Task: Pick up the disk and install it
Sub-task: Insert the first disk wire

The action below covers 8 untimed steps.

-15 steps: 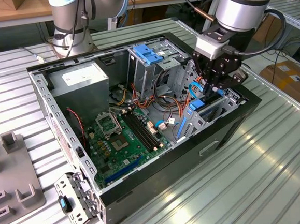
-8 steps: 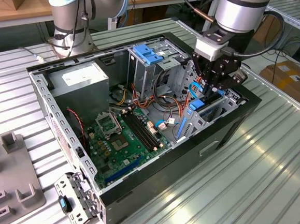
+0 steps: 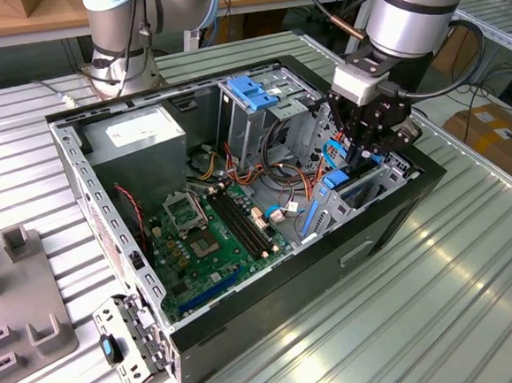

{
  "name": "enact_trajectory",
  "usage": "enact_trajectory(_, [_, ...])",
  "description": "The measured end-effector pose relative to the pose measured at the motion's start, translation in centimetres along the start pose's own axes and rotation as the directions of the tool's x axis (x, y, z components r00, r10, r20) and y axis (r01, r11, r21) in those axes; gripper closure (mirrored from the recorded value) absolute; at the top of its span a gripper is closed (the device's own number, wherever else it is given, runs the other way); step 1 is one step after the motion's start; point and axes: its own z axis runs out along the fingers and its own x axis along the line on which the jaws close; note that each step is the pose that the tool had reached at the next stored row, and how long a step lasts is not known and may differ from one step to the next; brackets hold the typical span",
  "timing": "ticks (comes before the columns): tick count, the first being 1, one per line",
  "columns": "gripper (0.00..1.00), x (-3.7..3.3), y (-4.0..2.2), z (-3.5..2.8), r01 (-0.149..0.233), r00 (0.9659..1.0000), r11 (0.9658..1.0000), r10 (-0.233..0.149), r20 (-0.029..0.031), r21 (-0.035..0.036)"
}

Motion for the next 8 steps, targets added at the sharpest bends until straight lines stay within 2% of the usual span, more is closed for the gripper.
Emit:
enact_trajectory(4, [0.83, 0.00, 0.00, 0.03, 0.000, 1.0000, 1.0000, 0.000, 0.0006, 0.0001])
enact_trajectory(7, [0.64, 0.00, 0.00, 0.01, 0.000, 1.0000, 1.0000, 0.000, 0.0001, 0.0000])
enact_trajectory(8, [0.64, 0.00, 0.00, 0.00, 0.000, 1.0000, 1.0000, 0.000, 0.0000, 0.0000])
